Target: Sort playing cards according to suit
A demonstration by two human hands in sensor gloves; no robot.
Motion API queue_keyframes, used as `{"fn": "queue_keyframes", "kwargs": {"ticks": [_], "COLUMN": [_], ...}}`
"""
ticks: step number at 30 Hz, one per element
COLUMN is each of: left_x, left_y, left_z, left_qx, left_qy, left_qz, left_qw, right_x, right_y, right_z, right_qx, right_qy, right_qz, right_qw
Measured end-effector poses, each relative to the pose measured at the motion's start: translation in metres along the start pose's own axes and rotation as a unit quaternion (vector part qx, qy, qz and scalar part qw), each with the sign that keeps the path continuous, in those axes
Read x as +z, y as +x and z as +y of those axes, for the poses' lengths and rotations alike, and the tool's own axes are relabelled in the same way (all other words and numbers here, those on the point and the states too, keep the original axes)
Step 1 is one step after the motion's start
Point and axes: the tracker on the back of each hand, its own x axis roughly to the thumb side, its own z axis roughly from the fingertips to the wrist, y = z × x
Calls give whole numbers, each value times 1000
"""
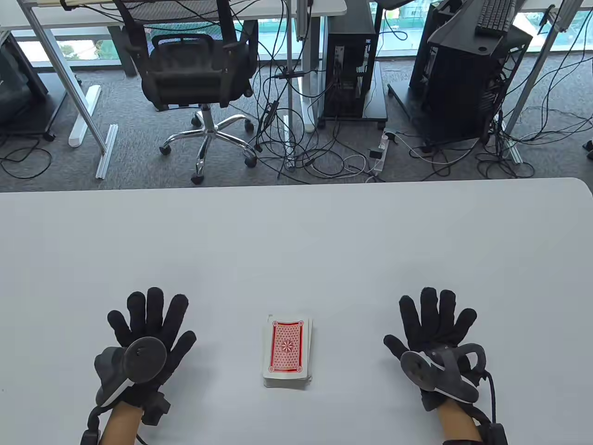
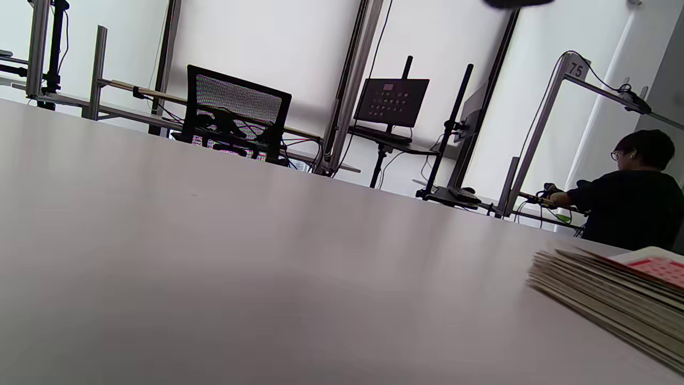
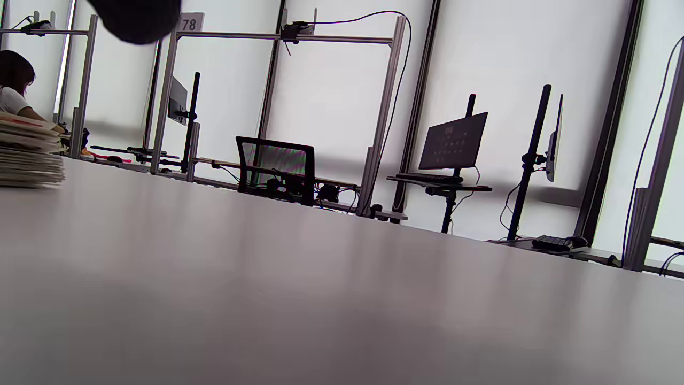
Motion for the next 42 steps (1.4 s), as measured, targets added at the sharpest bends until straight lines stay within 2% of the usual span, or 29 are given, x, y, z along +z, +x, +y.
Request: {"fn": "queue_keyframes", "kwargs": {"ticks": [17, 33, 38, 42], "left_x": [-2, -1, -6, -16], "left_y": [0, 0, 6, 17], "left_z": [-4, -5, -8, -5], "left_qx": [8, 29, 58, 64], "left_qy": [-6, 12, 14, 23], "left_qz": [-6, -18, -40, -55], "left_qw": [1000, 999, 997, 996], "right_x": [2, 2, -4, -14], "right_y": [-2, 1, 6, 18], "right_z": [0, 4, 1, -1], "right_qx": [-33, -66, -127, -208], "right_qy": [-19, -19, -21, -4], "right_qz": [17, 13, 21, 24], "right_qw": [999, 998, 991, 978]}}
